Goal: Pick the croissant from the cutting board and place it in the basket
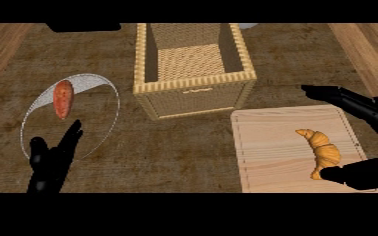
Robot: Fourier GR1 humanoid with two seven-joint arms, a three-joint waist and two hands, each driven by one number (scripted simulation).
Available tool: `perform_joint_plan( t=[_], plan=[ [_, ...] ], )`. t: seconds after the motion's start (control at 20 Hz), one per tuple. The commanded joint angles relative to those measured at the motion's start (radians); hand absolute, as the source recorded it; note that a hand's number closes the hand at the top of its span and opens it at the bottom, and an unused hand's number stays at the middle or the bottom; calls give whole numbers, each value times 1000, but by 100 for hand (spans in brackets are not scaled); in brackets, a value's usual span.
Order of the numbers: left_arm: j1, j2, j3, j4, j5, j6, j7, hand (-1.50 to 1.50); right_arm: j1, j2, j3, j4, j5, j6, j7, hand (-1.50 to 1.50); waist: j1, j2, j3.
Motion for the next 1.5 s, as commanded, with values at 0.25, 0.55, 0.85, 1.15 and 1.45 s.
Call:
perform_joint_plan(
  t=[0.25,0.55,0.85,1.15,1.45],
  plan=[
    [46,-7,-1,58,21,-60,-6,0,-43,-366,-241,-77,-66,268,125,-150,16,12,-9],
    [17,-46,-25,17,-4,-10,52,0,-68,-598,-329,57,-150,557,67,-150,27,17,-8],
    [-5,-42,-18,29,-15,-45,65,0,-51,-581,-335,65,-21,606,-6,-150,43,20,-6],
    [16,-51,8,-8,-30,-28,80,0,50,-520,-412,47,64,638,-115,-150,35,16,-6],
    [12,-58,5,-13,-38,-56,97,0,83,-399,-358,2,94,583,-71,-150,40,17,-6]
  ],
)
